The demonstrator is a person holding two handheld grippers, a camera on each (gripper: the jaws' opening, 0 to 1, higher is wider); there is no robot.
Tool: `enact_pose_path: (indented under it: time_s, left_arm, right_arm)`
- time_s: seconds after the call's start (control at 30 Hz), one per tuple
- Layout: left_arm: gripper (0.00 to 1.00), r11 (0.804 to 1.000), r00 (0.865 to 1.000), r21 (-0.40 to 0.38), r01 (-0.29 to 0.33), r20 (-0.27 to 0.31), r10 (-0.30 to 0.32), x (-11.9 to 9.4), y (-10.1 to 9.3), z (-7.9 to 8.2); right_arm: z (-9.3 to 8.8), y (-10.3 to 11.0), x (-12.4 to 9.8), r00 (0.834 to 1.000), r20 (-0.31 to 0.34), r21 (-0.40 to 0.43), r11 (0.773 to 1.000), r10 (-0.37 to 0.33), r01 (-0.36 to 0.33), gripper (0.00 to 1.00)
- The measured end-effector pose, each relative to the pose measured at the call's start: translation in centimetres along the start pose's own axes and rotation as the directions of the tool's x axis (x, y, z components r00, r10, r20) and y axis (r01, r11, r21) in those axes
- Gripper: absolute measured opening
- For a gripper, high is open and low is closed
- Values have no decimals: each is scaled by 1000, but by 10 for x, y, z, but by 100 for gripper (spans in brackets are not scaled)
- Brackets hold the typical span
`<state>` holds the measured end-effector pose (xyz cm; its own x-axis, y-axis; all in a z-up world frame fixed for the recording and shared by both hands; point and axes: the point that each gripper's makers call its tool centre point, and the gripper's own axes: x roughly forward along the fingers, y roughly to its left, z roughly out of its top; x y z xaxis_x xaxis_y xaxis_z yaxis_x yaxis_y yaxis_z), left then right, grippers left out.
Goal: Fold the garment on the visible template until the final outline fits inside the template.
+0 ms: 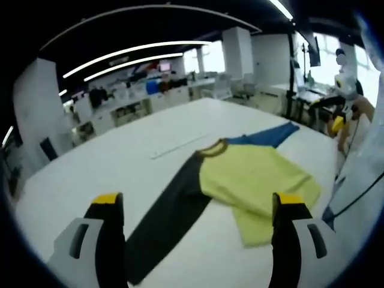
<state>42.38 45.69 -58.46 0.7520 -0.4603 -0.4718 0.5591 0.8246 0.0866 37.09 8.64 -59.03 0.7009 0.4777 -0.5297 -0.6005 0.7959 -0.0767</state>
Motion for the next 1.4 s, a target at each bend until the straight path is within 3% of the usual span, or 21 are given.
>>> enact_pose_path:
  time_s: [0.5,1.4]
  left_arm:
    - [99,999,999,39,7,36,-8,-10,-16,14]
    - [99,998,999,67,5,35,-7,-28,-39,19]
  right_arm:
    - [-1,3,-6,1000,11,-3,1000,7,-7,100]
    - [3,13,-9,998,10,-51,997,59,-58,100]
